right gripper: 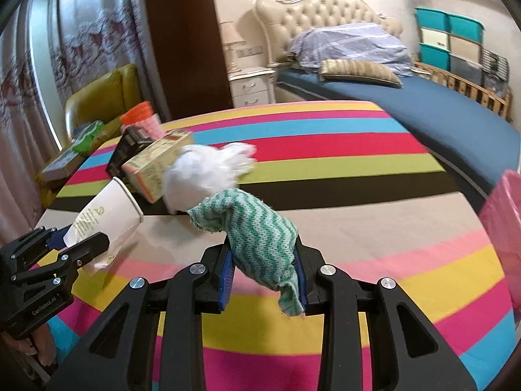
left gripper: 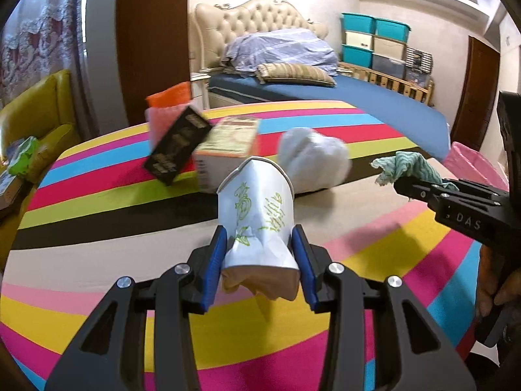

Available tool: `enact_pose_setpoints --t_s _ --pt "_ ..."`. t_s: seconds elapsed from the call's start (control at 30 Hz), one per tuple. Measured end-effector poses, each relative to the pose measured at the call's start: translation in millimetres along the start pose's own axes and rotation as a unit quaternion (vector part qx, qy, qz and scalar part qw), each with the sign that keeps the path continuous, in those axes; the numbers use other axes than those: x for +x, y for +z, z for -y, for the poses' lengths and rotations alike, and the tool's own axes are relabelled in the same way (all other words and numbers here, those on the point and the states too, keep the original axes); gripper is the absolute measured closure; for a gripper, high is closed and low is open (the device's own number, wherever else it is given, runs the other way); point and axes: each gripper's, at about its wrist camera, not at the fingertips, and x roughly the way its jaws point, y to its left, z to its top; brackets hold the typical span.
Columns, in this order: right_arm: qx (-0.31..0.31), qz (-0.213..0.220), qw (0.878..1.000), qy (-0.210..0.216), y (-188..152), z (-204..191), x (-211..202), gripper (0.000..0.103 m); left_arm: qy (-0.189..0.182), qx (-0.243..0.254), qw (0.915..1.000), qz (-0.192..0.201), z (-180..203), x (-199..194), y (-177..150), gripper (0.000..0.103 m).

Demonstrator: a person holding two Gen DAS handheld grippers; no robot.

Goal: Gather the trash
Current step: 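Carry the paper cup and green cloth to the pink wastebasket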

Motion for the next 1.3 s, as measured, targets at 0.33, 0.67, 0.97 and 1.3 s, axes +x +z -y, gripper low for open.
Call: enact_pose_setpoints --t_s 0.33,0.67,0.97,1.3 --pt "0.035 0.025 0.998 -0.046 -13.8 69.0 -42.2 0.073 -0.058 0.069 0.9958 0.019 82.6 -1.0 15.7 0.063" --pt "0.078 0.036 0.992 -0.091 -24.8 132.6 -69.6 0.073 -0.109 0.122 0.9865 -0.001 161.4 13.6 26.5 0.063" --pt "0.118 0.051 0.984 -0.124 -33.7 180.2 -91.4 0.073 -0.148 0.151 0.9772 -0.016 214.5 27.3 34.5 0.063" --pt "0.153 0.061 0.973 -0.159 -48.4 232.8 -116.9 0.073 -0.186 0.176 0.9662 -0.026 271.1 40.9 46.5 0.063"
